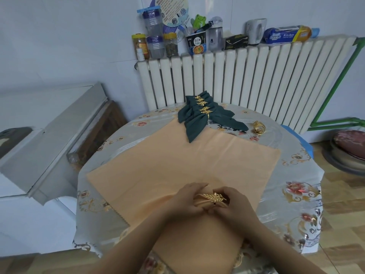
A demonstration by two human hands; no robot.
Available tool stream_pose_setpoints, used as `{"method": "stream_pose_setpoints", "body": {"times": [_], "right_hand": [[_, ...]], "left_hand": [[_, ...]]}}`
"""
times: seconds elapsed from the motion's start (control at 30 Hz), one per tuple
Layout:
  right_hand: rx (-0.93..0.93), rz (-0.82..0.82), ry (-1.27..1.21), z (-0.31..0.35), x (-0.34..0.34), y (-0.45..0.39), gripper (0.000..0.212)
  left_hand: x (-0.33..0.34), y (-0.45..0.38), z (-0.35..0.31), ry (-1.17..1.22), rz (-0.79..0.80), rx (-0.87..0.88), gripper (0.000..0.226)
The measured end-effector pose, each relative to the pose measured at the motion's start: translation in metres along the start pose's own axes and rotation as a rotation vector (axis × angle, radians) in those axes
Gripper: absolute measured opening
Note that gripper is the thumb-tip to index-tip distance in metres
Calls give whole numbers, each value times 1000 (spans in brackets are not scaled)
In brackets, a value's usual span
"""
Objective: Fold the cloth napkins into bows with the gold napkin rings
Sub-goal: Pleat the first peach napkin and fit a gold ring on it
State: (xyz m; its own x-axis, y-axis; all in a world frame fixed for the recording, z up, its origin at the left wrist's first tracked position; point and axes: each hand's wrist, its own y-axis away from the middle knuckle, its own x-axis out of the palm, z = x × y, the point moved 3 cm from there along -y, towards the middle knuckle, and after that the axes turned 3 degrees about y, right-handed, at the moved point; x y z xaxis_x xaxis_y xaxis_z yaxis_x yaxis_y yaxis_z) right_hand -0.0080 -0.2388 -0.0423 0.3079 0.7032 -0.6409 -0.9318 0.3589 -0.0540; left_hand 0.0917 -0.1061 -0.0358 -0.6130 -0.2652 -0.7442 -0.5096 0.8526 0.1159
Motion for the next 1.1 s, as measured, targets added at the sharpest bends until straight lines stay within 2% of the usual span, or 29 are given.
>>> {"method": "stream_pose_setpoints", "body": {"times": [0.07,0.2,0.27,0.43,0.6,0.73,0.87,0.97,1.03,1.1], "right_hand": [[-8,-31,-42,3,-1,1,44],[-6,-71,-81,0,0,3,42],[-19,-70,-95,0,1,5,43],[-65,-54,-114,0,2,4,47],[-89,19,-96,3,-3,5,40],[-125,65,-75,4,-10,5,37],[-79,27,-100,2,-2,0,31],[-53,53,-131,0,-1,-3,31],[-61,77,-136,-1,-3,-3,28],[-63,75,-127,-2,-5,-2,28]], "left_hand": [[-3,4,4,110,-35,-14,76],[-6,7,4,293,-92,-22,41],[-6,8,4,303,-114,-17,36],[-4,6,1,199,-90,15,38],[-6,13,2,325,-192,-25,33],[-7,13,2,319,-191,-52,25],[-4,10,2,260,-146,-55,32],[1,7,-2,197,-100,-40,58],[6,7,-4,115,-166,-35,65],[8,8,-6,41,-280,0,60]]}}
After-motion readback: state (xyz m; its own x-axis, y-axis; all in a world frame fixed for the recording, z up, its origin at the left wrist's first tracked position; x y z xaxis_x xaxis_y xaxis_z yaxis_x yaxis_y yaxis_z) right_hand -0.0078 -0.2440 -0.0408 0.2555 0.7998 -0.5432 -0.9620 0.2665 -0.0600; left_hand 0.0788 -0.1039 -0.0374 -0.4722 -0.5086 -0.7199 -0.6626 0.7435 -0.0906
